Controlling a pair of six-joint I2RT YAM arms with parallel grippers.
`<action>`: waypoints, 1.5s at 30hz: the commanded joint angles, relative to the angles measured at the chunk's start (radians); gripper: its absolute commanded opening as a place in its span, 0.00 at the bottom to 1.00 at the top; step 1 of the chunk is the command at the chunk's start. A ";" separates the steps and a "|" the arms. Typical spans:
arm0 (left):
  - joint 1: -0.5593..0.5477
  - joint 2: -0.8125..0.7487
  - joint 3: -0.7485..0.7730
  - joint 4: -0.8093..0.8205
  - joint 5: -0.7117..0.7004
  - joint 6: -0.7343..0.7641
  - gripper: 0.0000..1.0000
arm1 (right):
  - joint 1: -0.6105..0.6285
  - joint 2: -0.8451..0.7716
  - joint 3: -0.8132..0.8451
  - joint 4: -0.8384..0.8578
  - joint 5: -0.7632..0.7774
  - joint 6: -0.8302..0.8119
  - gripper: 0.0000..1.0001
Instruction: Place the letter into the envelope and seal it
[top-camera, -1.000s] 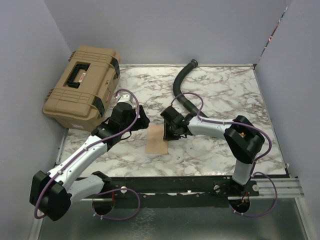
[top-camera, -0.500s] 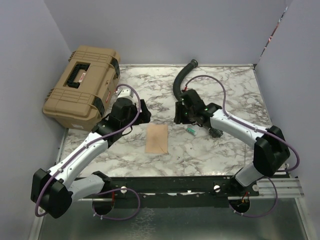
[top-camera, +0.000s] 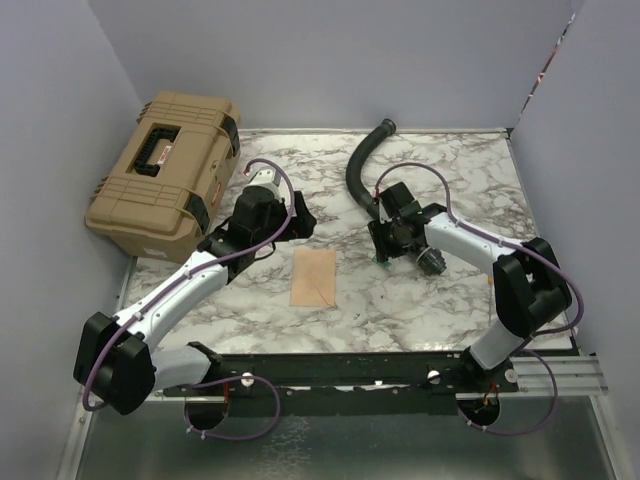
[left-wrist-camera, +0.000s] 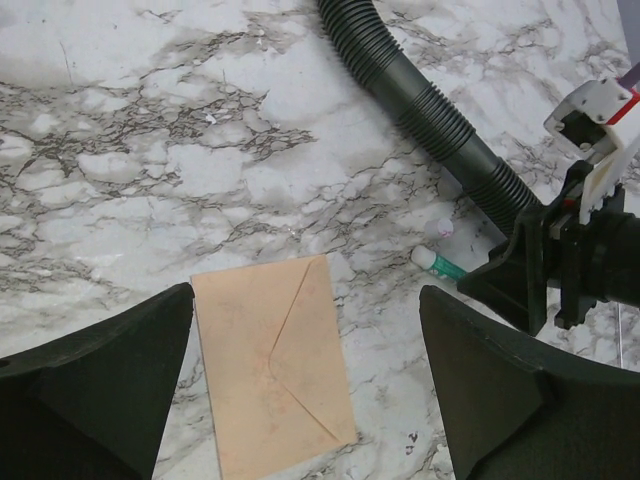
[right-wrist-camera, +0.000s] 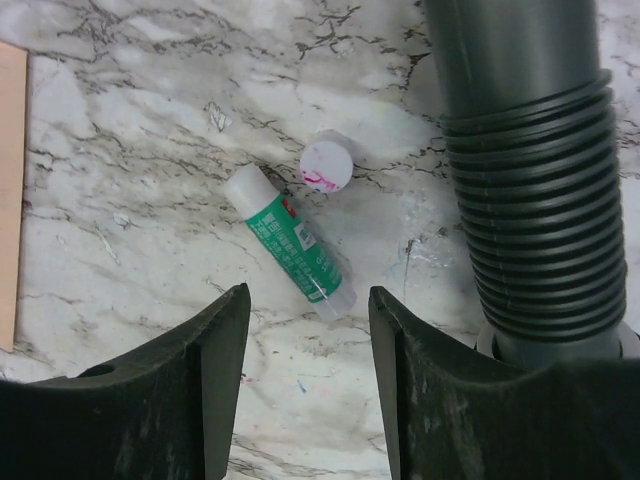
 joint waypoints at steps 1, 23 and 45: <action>0.004 0.020 0.038 0.044 0.040 0.024 0.95 | -0.016 0.038 -0.009 -0.014 -0.082 -0.108 0.55; 0.009 0.057 0.052 0.053 0.055 0.050 0.90 | -0.014 0.181 0.067 0.049 -0.163 -0.235 0.39; 0.020 -0.078 0.108 0.150 0.213 -0.027 0.99 | -0.004 -0.280 0.032 0.708 -0.371 0.354 0.09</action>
